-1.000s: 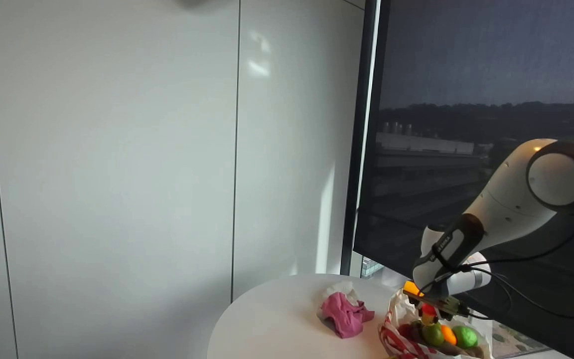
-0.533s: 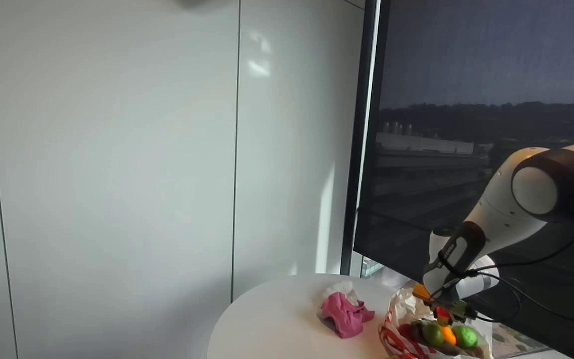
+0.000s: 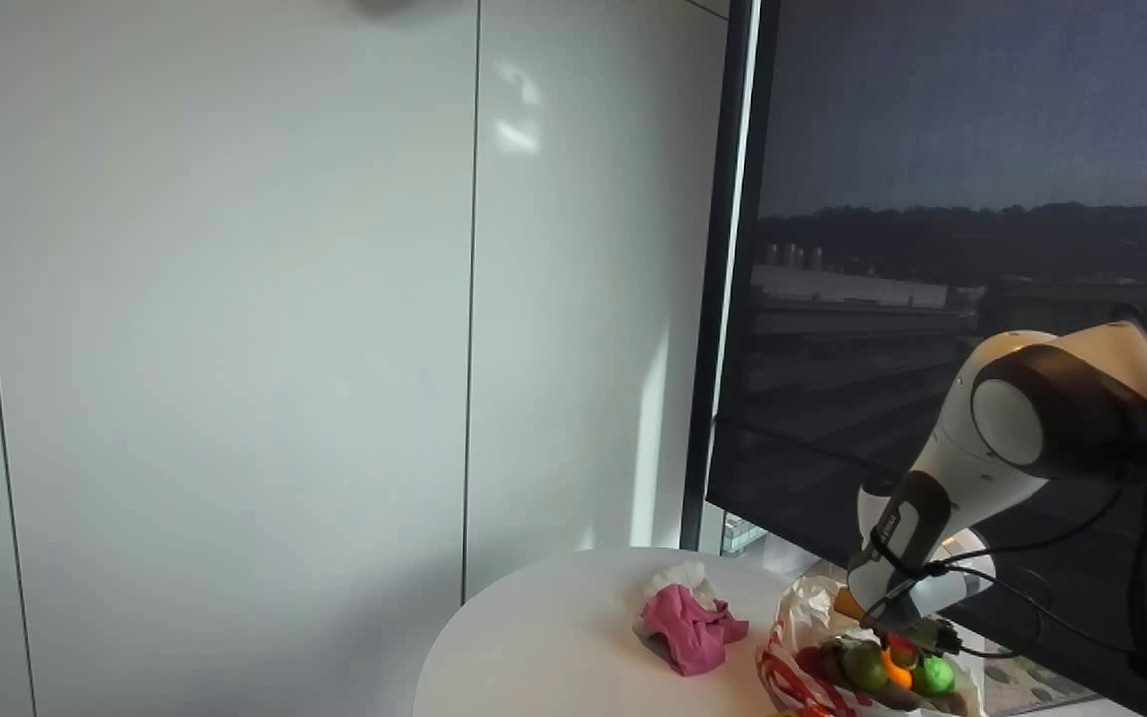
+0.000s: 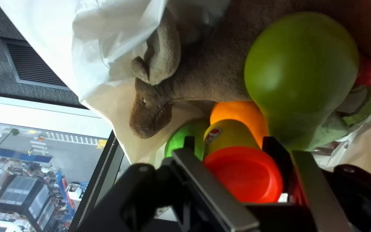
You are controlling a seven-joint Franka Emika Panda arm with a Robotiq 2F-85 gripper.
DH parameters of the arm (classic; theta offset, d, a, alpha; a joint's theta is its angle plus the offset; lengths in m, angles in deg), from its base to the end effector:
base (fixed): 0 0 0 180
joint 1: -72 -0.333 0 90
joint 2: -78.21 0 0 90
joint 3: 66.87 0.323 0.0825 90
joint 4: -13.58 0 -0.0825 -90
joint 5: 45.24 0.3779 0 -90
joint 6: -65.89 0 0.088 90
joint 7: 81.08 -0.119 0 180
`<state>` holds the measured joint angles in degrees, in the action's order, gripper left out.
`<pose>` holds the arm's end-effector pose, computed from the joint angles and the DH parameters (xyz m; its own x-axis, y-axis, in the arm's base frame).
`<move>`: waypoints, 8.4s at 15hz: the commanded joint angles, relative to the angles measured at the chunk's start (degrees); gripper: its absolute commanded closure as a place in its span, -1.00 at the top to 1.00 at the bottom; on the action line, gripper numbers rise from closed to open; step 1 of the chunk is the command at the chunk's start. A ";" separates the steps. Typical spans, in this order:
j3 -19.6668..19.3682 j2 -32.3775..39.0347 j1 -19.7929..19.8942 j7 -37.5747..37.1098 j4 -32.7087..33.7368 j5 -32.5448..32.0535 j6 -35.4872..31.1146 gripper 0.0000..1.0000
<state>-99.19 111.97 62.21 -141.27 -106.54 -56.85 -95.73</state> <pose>0.5636 -0.2177 0.1947 0.3928 -0.8266 0.4031 -0.9146 -0.3968 0.0776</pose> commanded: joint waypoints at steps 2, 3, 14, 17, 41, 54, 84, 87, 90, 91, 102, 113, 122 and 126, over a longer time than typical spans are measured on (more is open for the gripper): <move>-1.02 0.98 -1.67 -1.27 1.10 -0.36 -2.08 0.89; -0.98 0.54 -2.09 -1.06 0.85 -0.34 -2.45 0.98; 22.77 -9.17 4.28 9.50 -5.82 13.90 2.97 1.00; 27.14 -7.52 6.34 12.93 -5.94 19.71 4.23 1.00; 24.39 6.02 4.15 18.92 -2.48 21.47 -10.71 0.37; 26.77 -5.73 5.13 22.76 -5.41 26.68 -7.87 0.00; 24.74 6.67 4.42 11.58 2.99 27.43 -0.23 -0.43; 24.89 4.83 4.21 11.87 2.41 27.28 0.47 -0.48; 23.58 1.60 2.90 11.68 1.47 26.28 -0.27 -0.48; 22.58 0.75 2.30 11.37 1.50 25.66 -0.59 -0.48; 2.47 -2.85 -2.33 -1.75 1.35 11.76 -1.63 -0.48; -4.81 4.83 -6.39 -10.86 1.04 3.63 -1.86 0.57; 0.10 0.77 -7.39 -7.04 -1.66 5.98 -6.59 0.99; 0.63 1.02 -10.16 -6.34 -1.84 4.28 -11.61 1.00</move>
<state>-98.17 114.41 53.98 -149.40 -106.74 -51.53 -102.89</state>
